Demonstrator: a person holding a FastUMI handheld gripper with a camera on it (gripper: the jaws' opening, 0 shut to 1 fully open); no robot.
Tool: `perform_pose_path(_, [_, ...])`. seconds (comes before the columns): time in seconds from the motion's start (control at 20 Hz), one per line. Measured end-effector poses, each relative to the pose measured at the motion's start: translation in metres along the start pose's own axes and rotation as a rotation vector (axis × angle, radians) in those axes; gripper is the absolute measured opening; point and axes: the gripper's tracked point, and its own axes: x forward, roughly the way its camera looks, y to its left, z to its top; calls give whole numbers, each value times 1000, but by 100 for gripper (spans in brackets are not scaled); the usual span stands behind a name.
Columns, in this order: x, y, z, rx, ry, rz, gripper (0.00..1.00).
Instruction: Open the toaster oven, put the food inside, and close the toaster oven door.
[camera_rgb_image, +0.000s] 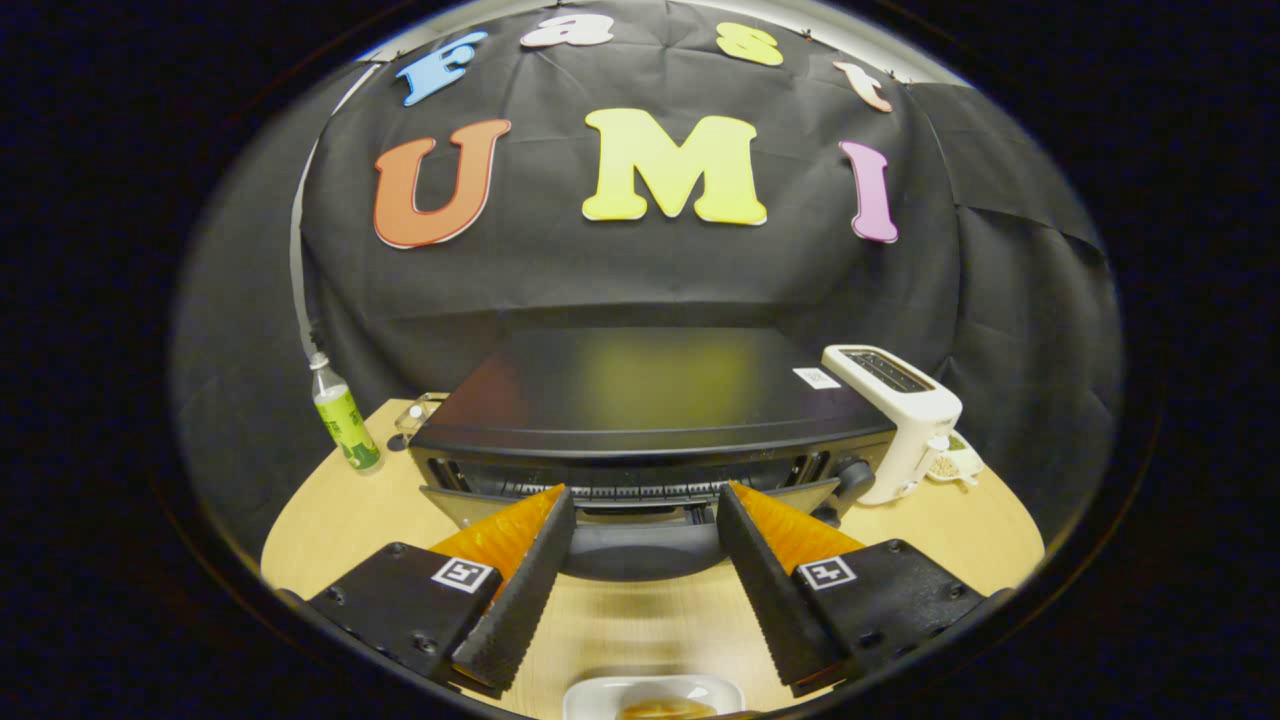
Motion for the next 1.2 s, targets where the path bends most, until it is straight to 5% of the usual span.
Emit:
perform_pose_path(0.65, [-42, -8, -103, -50, 246, 29, 96])
perform_pose_path(0.85, [-28, -11, -161, 43, 418, 25, 96])
perform_pose_path(1.2, [-30, -10, -155, 29, 333, 24, 99])
